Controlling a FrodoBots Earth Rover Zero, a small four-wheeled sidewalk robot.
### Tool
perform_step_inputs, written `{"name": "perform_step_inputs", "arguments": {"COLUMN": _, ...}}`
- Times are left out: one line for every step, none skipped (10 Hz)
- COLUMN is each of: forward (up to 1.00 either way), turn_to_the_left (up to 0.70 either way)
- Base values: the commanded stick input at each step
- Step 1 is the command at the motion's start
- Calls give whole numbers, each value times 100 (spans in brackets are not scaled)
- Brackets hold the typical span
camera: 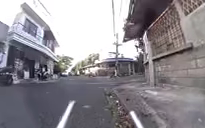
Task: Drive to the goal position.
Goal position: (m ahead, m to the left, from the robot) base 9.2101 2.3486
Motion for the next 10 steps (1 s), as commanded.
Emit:
{"name": "perform_step_inputs", "arguments": {"forward": 60, "turn_to_the_left": 33}}
{"name": "perform_step_inputs", "arguments": {"forward": 69, "turn_to_the_left": 35}}
{"name": "perform_step_inputs", "arguments": {"forward": 70, "turn_to_the_left": 35}}
{"name": "perform_step_inputs", "arguments": {"forward": 70, "turn_to_the_left": 35}}
{"name": "perform_step_inputs", "arguments": {"forward": 70, "turn_to_the_left": 35}}
{"name": "perform_step_inputs", "arguments": {"forward": 70, "turn_to_the_left": 35}}
{"name": "perform_step_inputs", "arguments": {"forward": 70, "turn_to_the_left": 35}}
{"name": "perform_step_inputs", "arguments": {"forward": 70, "turn_to_the_left": 35}}
{"name": "perform_step_inputs", "arguments": {"forward": 70, "turn_to_the_left": 35}}
{"name": "perform_step_inputs", "arguments": {"forward": 70, "turn_to_the_left": 35}}
